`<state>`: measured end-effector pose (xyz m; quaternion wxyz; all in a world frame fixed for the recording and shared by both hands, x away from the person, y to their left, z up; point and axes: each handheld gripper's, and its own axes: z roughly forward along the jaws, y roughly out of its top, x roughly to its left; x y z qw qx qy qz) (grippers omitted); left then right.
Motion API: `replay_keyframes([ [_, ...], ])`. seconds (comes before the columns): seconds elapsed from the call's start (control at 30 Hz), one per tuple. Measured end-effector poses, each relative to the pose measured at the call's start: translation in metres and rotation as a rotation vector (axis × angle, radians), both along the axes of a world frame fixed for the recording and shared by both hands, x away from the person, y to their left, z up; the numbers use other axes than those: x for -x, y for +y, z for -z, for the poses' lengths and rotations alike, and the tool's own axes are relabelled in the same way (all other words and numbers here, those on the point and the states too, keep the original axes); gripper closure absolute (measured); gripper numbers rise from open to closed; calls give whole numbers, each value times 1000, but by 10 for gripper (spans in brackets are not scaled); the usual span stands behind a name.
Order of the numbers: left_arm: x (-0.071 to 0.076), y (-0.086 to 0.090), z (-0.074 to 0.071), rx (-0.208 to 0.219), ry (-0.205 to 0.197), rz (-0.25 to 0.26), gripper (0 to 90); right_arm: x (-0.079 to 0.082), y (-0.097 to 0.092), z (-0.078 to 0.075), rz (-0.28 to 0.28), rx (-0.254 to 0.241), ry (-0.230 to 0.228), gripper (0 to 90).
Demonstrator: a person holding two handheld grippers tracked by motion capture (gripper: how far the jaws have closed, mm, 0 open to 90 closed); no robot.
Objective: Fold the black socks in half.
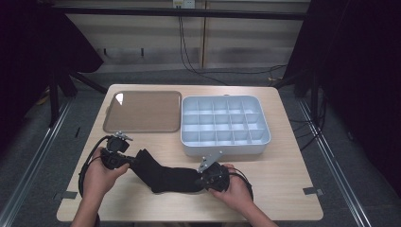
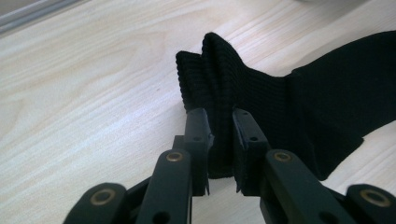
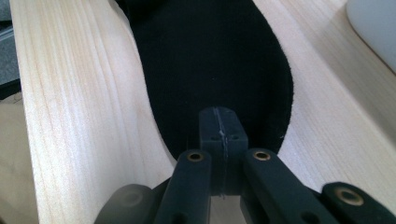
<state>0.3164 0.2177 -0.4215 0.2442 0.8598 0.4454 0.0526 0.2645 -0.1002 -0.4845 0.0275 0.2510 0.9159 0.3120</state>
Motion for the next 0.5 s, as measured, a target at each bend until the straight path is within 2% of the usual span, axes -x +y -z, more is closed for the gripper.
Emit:
replay_keyframes([
  [0.17,2,-2,-5,6,-14,3,778,-1,6,-8,-12,-33,-29,900],
  [0.27,2,-3,-7,9,-15,8,777,-2,14,-11,-29,-35,-32,900],
  [0.4,4,-7,-12,15,-17,16,775,-1,21,-2,-39,-3,-14,900],
  [0.5,7,-12,-18,13,-23,31,774,-2,20,3,-28,-27,5,900],
])
